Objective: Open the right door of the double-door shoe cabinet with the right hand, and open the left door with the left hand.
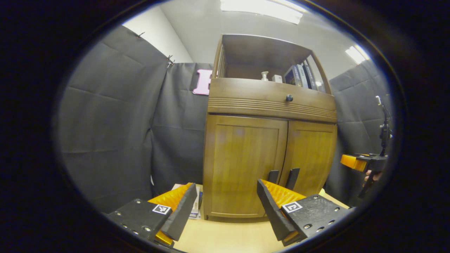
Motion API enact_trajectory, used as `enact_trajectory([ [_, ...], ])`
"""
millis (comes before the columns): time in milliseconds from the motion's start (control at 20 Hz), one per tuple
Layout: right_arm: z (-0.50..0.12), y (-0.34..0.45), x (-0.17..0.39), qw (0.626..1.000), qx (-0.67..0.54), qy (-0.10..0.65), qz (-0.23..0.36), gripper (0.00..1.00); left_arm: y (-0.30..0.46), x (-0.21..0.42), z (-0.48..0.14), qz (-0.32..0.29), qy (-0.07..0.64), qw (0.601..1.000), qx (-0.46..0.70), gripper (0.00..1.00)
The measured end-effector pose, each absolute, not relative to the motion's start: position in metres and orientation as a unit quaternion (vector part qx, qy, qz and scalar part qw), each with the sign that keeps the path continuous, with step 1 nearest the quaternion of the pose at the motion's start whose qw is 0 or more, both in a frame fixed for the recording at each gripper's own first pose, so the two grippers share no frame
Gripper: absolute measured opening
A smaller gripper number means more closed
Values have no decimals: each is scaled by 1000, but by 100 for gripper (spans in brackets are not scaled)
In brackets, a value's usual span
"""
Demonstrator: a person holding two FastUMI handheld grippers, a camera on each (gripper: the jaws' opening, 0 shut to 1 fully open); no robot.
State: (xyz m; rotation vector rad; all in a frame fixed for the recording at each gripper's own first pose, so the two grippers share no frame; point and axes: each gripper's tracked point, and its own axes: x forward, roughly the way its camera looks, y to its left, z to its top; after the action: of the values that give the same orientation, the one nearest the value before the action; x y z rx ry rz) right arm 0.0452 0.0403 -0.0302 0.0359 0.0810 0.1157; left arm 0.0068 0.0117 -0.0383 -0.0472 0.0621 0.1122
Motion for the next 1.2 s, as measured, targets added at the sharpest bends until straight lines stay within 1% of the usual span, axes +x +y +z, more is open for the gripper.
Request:
enact_trajectory([
  [300, -44, 86, 74, 994, 3, 51, 98, 98, 24, -5, -53, 85, 42, 995, -24, 99],
  [450, -54, 109, 84, 991, -4, 57, 124, 98, 36, -14, -52, 118, 39, 992, 11, 100],
  [500, -55, 117, 89, 990, -4, 60, 131, 93, 35, -16, -55, 122, 40, 991, 19, 100],
  [550, -57, 125, 95, 989, -3, 62, 138, 93, 34, -17, -57, 124, 44, 991, 20, 100],
  [600, -61, 132, 99, 987, -2, 66, 144, 98, 34, -17, -60, 126, 47, 991, 19, 100],
  [750, -71, 148, 109, 984, 0, 79, 160, 98, 35, -19, -65, 139, 60, 988, 18, 100],
  [800, -76, 156, 114, 983, 1, 84, 165, 93, 35, -21, -68, 145, 64, 987, 21, 100],
  [950, -94, 171, 126, 979, 4, 100, 175, 93, 36, -23, -75, 162, 80, 983, 25, 100],
  [1000, -99, 173, 131, 978, 4, 107, 177, 98, 36, -24, -77, 168, 84, 982, 24, 100],
  [1200, -123, 186, 144, 975, 2, 127, 180, 98, 36, -26, -86, 190, 100, 977, 15, 100],
])
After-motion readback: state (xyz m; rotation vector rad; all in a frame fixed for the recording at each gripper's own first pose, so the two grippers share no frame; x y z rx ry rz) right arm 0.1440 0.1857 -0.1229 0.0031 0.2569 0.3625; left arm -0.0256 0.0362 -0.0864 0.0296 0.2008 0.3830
